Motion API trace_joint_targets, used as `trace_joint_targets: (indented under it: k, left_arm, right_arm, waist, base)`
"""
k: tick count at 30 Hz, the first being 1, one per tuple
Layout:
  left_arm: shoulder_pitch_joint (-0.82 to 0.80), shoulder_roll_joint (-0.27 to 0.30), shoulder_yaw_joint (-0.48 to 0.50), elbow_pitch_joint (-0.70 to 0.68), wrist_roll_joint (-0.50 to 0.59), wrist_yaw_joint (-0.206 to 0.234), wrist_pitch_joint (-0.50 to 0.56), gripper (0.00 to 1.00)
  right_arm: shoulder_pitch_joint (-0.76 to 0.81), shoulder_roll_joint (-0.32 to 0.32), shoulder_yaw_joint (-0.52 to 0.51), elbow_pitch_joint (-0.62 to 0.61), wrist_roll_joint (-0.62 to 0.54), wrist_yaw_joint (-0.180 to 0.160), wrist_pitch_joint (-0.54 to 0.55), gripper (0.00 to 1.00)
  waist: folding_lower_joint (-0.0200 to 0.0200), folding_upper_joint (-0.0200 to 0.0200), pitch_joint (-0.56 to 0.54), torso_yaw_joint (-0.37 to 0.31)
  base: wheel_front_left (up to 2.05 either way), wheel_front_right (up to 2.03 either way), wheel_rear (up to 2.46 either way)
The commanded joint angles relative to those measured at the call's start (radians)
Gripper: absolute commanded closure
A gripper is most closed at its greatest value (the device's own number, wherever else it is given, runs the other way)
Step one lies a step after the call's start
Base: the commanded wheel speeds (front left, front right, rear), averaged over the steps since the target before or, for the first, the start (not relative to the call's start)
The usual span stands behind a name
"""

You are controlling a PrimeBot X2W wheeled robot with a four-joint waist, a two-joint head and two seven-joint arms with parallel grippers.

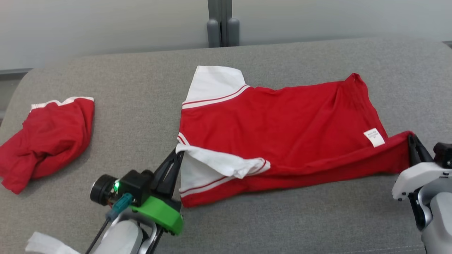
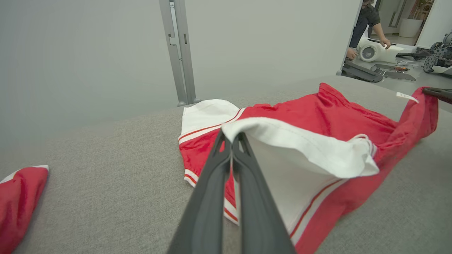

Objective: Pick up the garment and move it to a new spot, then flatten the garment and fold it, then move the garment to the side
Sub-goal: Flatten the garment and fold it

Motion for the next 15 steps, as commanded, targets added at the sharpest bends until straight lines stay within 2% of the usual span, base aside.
trace_joint_targets:
  k: [1, 6, 7, 8, 9, 15]
  left_arm:
    - [-0.039, -0.007, 0.002, 0.022, 0.014, 0.0, -0.008, 1.0]
    - [-0.145, -0.038, 0.005, 0.11, 0.041, -0.011, -0.017, 1.0]
    - [-0.156, -0.044, 0.009, 0.124, 0.045, -0.009, -0.018, 0.8]
    - [-0.167, -0.053, 0.011, 0.137, 0.049, -0.009, -0.017, 0.22]
    - [-0.171, -0.063, 0.016, 0.143, 0.051, -0.007, -0.018, 0.0]
    - [-0.088, -0.1, 0.064, 0.139, 0.041, 0.002, -0.018, 0.0]
  right_arm:
    - [-0.024, -0.006, 0.004, 0.007, -0.01, -0.002, -0.003, 1.0]
    - [-0.101, -0.006, 0.0, 0.029, -0.024, -0.002, -0.003, 1.0]
    - [-0.109, -0.004, -0.001, 0.032, -0.027, -0.002, -0.003, 0.82]
    - [-0.118, -0.004, -0.004, 0.037, -0.028, -0.002, -0.003, 0.51]
    - [-0.123, -0.003, -0.005, 0.041, -0.029, -0.002, -0.003, 0.0]
    - [-0.081, 0.008, -0.035, -0.005, -0.019, -0.002, -0.003, 0.0]
  waist:
    - [0.0001, -0.0001, 0.065, 0.012]
    - [0.0001, -0.0001, 0.122, 0.022]
    - [0.0001, -0.0001, 0.128, 0.024]
    - [0.0001, -0.0001, 0.133, 0.026]
    - [0.0001, -0.0001, 0.136, 0.028]
    - [0.0001, -0.0001, 0.115, 0.032]
  base:
    - [0.0, 0.0, 0.0]
    - [0.0, 0.0, 0.0]
    - [0.0, 0.0, 0.0]
    - [0.0, 0.0, 0.0]
    - [0.0, 0.0, 0.0]
    - [0.0, 0.0, 0.0]
